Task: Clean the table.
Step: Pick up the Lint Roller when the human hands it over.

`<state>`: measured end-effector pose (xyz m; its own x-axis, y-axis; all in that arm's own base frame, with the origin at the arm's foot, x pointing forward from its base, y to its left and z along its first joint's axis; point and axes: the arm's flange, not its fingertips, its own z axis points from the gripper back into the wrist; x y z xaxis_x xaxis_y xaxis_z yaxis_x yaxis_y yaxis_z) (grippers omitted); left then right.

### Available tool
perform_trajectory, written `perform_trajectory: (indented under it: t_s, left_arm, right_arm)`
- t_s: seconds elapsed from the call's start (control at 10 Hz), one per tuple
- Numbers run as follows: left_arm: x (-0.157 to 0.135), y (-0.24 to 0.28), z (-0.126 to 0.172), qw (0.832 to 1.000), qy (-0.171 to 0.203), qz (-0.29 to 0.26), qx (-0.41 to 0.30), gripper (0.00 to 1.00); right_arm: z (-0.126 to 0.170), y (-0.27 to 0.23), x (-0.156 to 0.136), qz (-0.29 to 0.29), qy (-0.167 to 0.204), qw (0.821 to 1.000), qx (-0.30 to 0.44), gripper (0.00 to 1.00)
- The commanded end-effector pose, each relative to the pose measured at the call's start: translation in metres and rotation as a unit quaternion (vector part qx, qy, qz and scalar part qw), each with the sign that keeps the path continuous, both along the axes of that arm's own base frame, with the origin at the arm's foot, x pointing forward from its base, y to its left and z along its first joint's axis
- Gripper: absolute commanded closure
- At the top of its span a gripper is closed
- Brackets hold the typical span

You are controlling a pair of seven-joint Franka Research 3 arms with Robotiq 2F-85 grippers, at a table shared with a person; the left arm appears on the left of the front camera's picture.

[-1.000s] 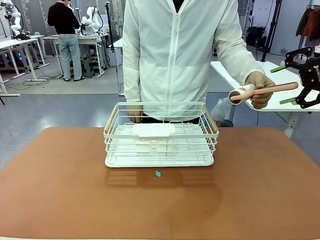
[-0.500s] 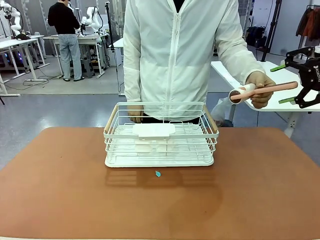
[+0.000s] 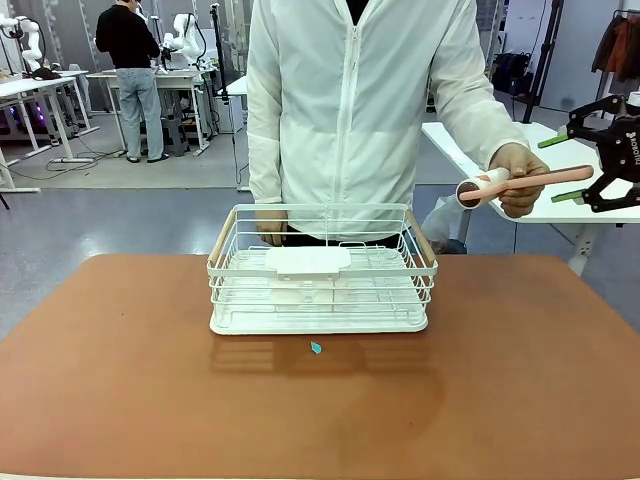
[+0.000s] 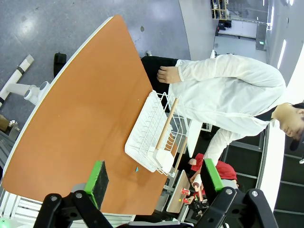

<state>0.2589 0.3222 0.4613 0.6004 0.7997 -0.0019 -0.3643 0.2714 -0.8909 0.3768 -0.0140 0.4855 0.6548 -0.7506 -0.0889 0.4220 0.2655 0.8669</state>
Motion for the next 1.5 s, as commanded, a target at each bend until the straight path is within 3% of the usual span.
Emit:
perform_trajectory:
  t_s: [0.0, 0.1, 0.2, 0.3, 0.4, 0.5, 0.9, 1.0, 1.4]
  left_arm:
    - [-0.001, 0.003, 0.001, 1.000, -0.012, -0.005, -0.002, 0.00]
    - [-0.001, 0.003, 0.001, 1.000, -0.012, -0.005, -0.002, 0.00]
    - [-0.001, 0.003, 0.001, 1.000, -0.012, -0.005, -0.002, 0.00]
    - [-0.001, 0.003, 0.001, 1.000, -0.012, -0.005, -0.002, 0.00]
    - [-0.001, 0.003, 0.001, 1.000, -0.012, -0.005, -0.002, 0.00]
    - [-0.001, 0.003, 0.001, 1.000, -0.012, -0.005, -0.002, 0.00]
    - [-0.001, 0.003, 0.001, 1.000, -0.012, -0.005, -0.002, 0.00]
    - [-0.001, 0.003, 0.001, 1.000, -0.012, -0.005, -0.002, 0.00]
    - [-0.001, 0.003, 0.001, 1.000, -0.012, -0.005, -0.002, 0.00]
  right_arm:
    - [-0.023, 0.007, -0.032, 0.000, -0.019, 1.000, 0.001, 0.41]
    - [-0.023, 0.007, -0.032, 0.000, -0.019, 1.000, 0.001, 0.57]
    - [-0.023, 0.007, -0.031, 0.000, -0.020, 1.000, 0.001, 0.60]
    - [-0.022, 0.007, -0.031, 0.001, -0.020, 1.000, 0.000, 0.77]
    - [-0.022, 0.007, -0.031, 0.001, -0.020, 1.000, 0.000, 0.79]
    - [-0.022, 0.007, -0.031, -0.001, -0.021, 1.000, 0.001, 0.96]
    - [-0.019, 0.000, -0.027, -0.024, -0.028, 0.999, 0.001, 1.00]
    - [-0.002, -0.001, 0.001, 0.000, -0.003, 1.000, -0.001, 1.00]
    - [-0.002, -0.001, 0.001, 0.000, -0.003, 1.000, -0.001, 1.00]
